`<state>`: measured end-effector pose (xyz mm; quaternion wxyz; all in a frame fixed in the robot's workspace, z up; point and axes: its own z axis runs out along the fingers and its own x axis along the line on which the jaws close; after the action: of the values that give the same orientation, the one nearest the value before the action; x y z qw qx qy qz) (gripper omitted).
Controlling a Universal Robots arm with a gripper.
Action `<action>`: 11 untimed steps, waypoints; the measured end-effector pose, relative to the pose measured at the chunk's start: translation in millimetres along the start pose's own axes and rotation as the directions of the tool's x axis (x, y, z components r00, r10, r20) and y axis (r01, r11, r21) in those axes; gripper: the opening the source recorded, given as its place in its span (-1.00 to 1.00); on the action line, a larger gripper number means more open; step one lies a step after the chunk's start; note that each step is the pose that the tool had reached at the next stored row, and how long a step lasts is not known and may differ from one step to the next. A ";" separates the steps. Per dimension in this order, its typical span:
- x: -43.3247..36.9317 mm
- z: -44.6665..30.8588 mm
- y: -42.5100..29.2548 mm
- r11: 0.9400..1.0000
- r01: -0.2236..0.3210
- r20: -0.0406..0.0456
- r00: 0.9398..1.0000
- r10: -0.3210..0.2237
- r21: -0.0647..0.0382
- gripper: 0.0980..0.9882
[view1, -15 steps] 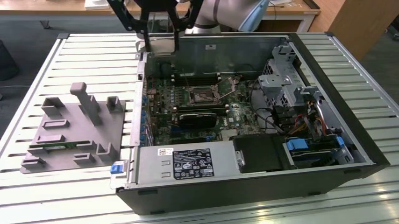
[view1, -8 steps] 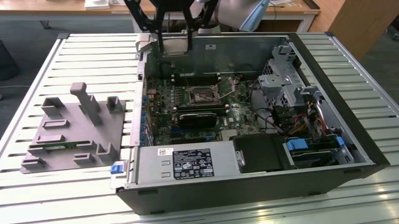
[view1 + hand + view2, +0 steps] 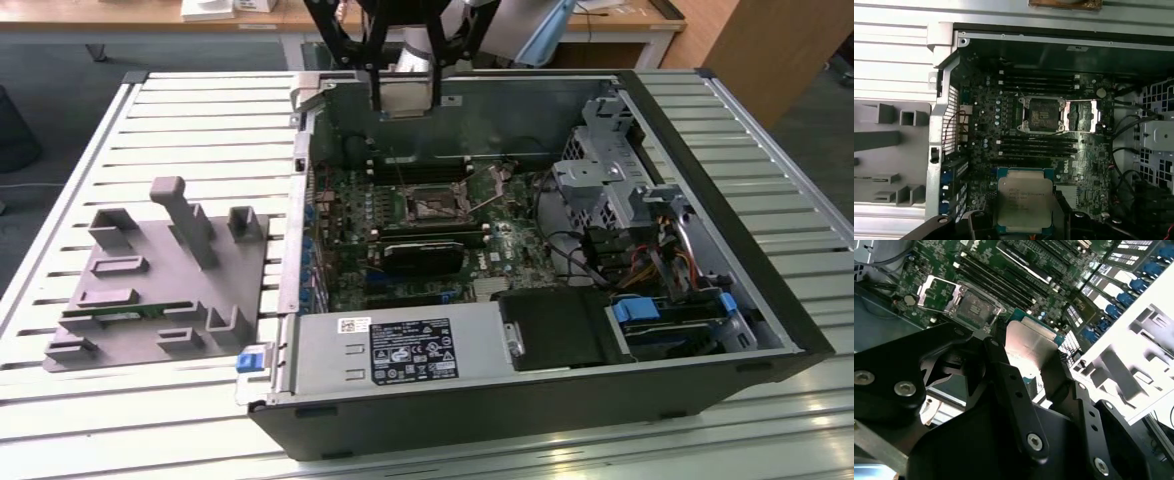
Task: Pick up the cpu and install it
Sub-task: 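Pick up the cpu and move it towards the insertion slot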
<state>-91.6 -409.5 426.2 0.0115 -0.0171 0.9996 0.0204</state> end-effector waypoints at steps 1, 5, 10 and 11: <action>-2.4 0.3 0.8 1.000 0.000 0.001 1.000 0.000 -0.002 -0.03; -6.9 2.1 5.9 1.000 0.000 0.002 1.000 0.000 -0.008 -0.03; -8.9 4.6 16.1 1.000 0.000 0.002 1.000 0.000 -0.015 -0.03; -9.2 5.2 18.2 1.000 0.000 0.002 1.000 0.000 -0.017 -0.03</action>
<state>-82.9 -390.8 421.9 0.0125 -0.0170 0.9994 0.0288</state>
